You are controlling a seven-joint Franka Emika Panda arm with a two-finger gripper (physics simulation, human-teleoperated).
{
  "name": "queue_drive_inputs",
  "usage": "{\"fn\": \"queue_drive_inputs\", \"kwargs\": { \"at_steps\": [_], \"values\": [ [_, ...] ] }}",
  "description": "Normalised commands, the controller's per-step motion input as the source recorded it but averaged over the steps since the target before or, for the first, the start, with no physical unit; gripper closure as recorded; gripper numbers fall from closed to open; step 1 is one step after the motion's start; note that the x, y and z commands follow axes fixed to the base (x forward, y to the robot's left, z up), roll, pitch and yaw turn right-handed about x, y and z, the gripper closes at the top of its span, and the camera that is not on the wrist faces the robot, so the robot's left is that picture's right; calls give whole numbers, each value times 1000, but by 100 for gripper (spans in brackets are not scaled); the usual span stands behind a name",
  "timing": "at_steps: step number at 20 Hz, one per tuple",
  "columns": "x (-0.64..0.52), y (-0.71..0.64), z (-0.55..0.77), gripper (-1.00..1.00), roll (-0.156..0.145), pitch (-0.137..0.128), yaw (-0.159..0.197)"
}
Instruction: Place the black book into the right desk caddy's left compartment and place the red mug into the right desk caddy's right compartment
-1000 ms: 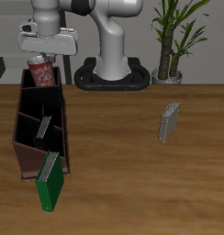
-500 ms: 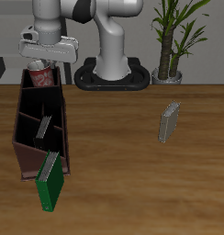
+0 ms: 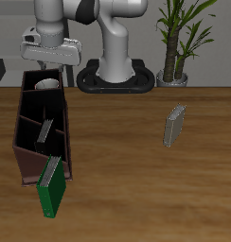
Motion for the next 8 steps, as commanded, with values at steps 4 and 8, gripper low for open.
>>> {"fn": "queue_drive_inputs", "kwargs": {
  "at_steps": [4, 8],
  "values": [
    [-20, 39, 98, -100, -4, -9, 1],
    [-48, 152, 132, -100, 18, -24, 17]
  ]
}}
